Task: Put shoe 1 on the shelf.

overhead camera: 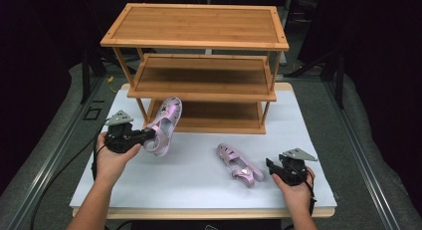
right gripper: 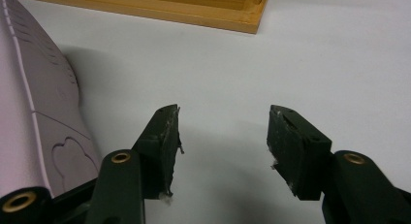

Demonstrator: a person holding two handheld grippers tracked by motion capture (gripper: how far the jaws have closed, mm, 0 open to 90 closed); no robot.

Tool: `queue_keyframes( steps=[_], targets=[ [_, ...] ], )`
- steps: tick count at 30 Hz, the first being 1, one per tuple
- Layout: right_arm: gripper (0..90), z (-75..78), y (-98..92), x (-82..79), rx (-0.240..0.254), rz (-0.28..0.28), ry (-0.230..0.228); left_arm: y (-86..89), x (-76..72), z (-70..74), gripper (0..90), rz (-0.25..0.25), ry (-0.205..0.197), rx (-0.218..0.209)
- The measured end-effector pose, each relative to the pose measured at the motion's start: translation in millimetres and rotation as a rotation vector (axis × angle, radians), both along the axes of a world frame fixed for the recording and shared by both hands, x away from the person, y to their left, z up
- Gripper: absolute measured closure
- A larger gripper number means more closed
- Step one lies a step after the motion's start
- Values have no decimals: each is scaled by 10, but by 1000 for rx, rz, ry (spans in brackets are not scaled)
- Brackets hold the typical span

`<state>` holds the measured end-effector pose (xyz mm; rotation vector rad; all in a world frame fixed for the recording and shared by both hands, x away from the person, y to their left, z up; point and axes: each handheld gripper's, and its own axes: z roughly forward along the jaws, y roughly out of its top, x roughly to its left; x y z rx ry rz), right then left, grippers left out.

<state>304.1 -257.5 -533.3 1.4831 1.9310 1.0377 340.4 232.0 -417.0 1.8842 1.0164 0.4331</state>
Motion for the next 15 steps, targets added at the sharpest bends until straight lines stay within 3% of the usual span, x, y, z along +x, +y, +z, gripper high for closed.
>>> queue_keyframes(
  steps=[2, 5, 13, 15],
  targets=[
    [450, -2, -1, 0, 2, 5, 0, 17, -50, 34, 830, 33, -43, -30],
    [450, -4, 3, 2, 0, 2, 2, 46, -77, 91, 830, 48, -63, -73],
    [450, -6, -1, 2, 5, 0, 3, 54, -118, 197, 830, 104, -136, -110],
    [450, -5, -3, 3, 9, 1, 2, 46, -110, 218, 830, 105, -137, -111]
  ],
)
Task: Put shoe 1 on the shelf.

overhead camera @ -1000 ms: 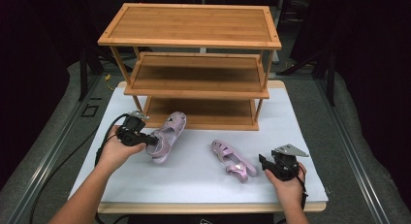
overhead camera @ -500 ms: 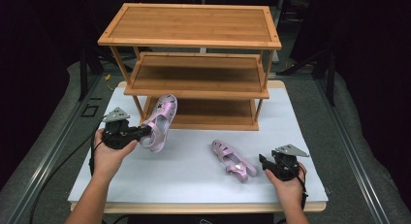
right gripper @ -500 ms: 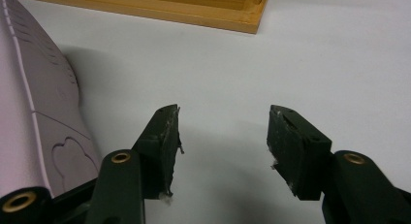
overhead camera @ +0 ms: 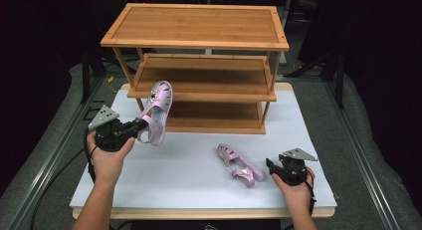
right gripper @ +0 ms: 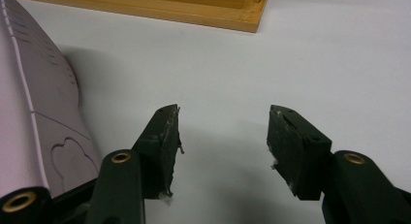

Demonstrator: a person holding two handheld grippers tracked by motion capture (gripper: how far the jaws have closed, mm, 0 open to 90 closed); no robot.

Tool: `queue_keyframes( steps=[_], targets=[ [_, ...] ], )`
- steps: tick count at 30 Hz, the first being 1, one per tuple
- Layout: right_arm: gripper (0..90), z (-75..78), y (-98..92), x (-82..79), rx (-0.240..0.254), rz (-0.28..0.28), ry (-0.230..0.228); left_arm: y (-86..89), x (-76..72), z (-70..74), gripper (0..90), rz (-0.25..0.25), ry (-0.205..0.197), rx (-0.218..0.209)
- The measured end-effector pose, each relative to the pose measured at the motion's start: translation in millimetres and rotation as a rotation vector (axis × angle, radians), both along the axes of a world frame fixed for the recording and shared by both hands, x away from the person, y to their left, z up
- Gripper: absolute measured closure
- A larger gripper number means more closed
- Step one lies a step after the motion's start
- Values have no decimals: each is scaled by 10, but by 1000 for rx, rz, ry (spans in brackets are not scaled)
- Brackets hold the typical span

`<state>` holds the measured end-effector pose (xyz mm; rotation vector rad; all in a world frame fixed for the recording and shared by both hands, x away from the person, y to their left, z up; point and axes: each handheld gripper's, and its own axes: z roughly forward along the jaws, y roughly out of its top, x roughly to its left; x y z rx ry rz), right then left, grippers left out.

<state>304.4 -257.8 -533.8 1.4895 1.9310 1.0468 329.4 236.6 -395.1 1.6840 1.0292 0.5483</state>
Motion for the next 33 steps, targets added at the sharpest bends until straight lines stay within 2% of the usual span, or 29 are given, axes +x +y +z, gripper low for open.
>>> queue_keyframes(
  steps=[5, 9, 13, 14, 15, 16, 17, 19, 20, 21, 24, 26, 30, 33],
  targets=[
    [450, -2, 7, 9, 0, -1, 4, -28, 43, 48, 830, 11, 4, -11],
    [450, 3, 16, 14, 3, 5, 0, -73, 136, 136, 830, 33, -7, -27],
    [450, 14, 3, 5, 5, 8, 5, -141, 287, 238, 830, 66, -17, -33],
    [450, 15, -4, 2, 13, 2, -3, -187, 392, 284, 830, 80, -21, -31],
    [450, 15, -4, 2, 13, 2, -3, -187, 392, 284, 830, 80, -21, -31],
    [450, 19, -10, 0, 18, 4, -8, -241, 506, 326, 830, 99, -19, -26],
    [450, 19, -10, 0, 18, 4, -8, -241, 506, 326, 830, 99, -19, -26],
    [450, 23, -9, -3, 20, 8, -10, -289, 623, 361, 830, 115, -14, -38],
    [450, 25, -10, -3, 18, 6, -10, -357, 752, 389, 830, 130, -2, -50],
    [450, 25, -10, -3, 18, 6, -10, -357, 752, 389, 830, 130, -2, -50],
    [450, 32, -25, -5, 26, 8, -12, -492, 930, 417, 829, 158, 10, -29],
    [450, 35, -35, -7, 28, 3, -12, -555, 1023, 420, 829, 158, 29, -43],
    [450, 25, -25, 2, 33, 8, -11, -678, 1147, 436, 829, 168, 63, -42],
    [450, 25, -17, -1, 30, 14, -11, -779, 1198, 469, 829, 172, 71, -45]
  ],
)
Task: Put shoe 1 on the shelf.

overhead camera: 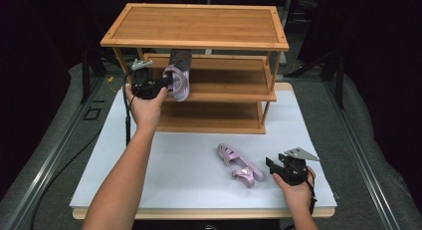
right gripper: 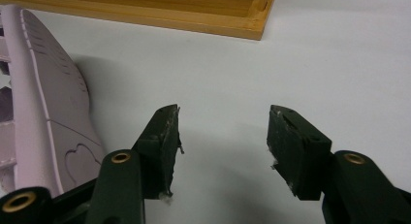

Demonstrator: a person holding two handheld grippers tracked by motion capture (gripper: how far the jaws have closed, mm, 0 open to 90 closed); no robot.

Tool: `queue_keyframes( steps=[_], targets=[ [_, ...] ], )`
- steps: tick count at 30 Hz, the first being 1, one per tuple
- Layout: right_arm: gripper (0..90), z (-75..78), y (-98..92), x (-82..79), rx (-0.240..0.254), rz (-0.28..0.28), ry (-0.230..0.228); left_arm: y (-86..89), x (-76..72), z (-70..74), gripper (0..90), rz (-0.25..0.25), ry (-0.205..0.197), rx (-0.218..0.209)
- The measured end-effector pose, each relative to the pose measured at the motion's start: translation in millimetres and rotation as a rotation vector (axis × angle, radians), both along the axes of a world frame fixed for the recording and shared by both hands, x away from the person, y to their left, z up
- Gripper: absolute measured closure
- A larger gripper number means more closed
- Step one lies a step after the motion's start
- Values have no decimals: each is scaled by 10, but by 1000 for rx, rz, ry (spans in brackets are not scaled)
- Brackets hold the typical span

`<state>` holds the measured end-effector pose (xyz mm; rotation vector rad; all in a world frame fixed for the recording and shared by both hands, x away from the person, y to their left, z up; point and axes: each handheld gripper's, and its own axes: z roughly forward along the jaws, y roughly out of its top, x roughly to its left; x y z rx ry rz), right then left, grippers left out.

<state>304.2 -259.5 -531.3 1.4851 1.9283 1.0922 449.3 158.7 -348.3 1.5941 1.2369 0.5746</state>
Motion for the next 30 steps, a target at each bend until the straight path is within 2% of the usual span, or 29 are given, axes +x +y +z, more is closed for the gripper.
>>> queue_keyframes(
  steps=[2, 5, 9, 15, 19, 21, 24, 28, 30],
  targets=[
    [450, -1, -4, 1, 4, -1, -1, -58, 41, 19, 829, -1, 13, 6],
    [450, 2, -11, -1, 7, 1, -2, -149, 101, 37, 828, 3, 41, 39],
    [450, -5, 8, 4, 1, 4, 3, -214, 151, 42, 828, 13, 65, 47],
    [450, -5, 10, 3, 4, 8, 1, -261, 221, 32, 824, 38, 78, 71],
    [451, -9, 13, 5, 5, 7, 5, -292, 279, 1, 817, 49, 91, 55],
    [451, -16, 18, 11, -1, 14, 4, -286, 309, -10, 816, 47, 97, 30],
    [451, -22, 28, 18, -5, 17, 8, -290, 339, -10, 818, 53, 99, 23],
    [452, -19, 22, 14, -4, 18, 5, -287, 371, -9, 818, 63, 108, 20],
    [452, -21, 17, 16, 0, 16, 2, -288, 383, -5, 818, 58, 105, 37]
  ],
)
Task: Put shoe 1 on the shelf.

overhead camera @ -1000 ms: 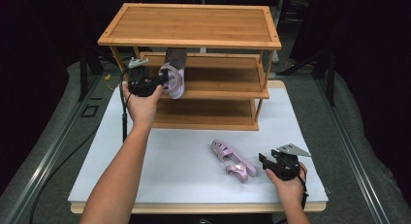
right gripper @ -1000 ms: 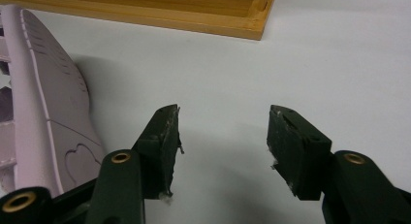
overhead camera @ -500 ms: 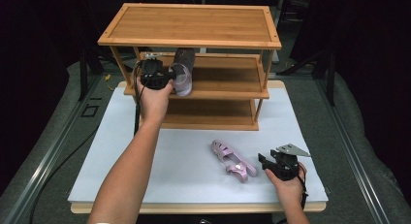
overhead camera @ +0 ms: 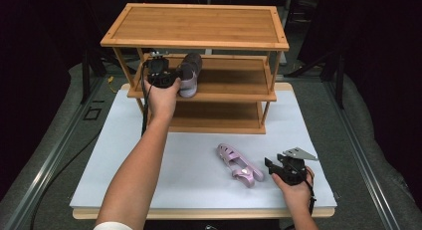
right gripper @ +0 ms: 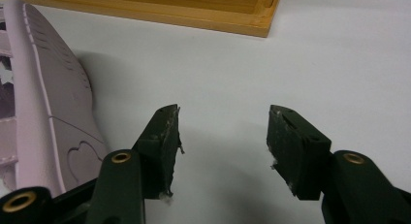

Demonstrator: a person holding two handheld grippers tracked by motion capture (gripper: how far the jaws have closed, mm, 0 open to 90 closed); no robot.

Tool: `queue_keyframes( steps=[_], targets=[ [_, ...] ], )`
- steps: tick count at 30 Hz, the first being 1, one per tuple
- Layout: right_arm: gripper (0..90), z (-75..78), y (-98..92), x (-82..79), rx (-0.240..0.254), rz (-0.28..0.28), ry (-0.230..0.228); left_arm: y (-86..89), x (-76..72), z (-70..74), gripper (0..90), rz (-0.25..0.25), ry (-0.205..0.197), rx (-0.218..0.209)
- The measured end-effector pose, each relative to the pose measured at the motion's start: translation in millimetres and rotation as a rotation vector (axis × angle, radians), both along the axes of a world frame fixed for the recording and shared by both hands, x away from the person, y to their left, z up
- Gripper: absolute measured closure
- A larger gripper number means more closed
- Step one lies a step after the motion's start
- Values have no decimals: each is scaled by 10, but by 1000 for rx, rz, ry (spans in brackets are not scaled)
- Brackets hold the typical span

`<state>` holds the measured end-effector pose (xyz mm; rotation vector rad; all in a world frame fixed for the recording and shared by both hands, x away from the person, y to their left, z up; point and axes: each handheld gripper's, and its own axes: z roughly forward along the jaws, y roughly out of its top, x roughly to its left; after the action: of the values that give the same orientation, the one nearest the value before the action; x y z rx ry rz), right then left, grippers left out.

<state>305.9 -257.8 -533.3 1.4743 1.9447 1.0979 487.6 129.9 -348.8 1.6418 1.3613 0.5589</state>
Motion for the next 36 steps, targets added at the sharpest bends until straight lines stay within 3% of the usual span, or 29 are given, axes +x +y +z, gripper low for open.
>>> queue_keyframes(
  steps=[4, 9, 15, 22, 27, 28, 33, 36],
  targets=[
    [452, 5, -5, -3, 3, -1, -1, -31, 29, -21, 801, 7, -12, -39],
    [453, 3, -1, -2, 4, 0, -1, -65, 50, -7, 751, -11, -14, -36],
    [453, 7, -8, -7, 4, -2, 4, -75, 36, 17, 607, -37, -43, -34],
    [453, 7, -3, -9, 1, -5, 2, -49, -65, 88, 495, -70, -63, -17],
    [453, 5, 2, -6, -1, -1, 2, 26, -250, 160, 469, -83, -116, 0],
    [453, 5, 3, -9, -1, -3, -5, 53, -303, 173, 467, -92, -122, -13],
    [455, 71, 11, -68, -17, 1, -34, 258, -668, 213, 467, -147, -177, -3],
    [460, 130, 50, -106, -40, 9, -67, 416, -860, 151, 475, -180, -181, -21]
  ],
)
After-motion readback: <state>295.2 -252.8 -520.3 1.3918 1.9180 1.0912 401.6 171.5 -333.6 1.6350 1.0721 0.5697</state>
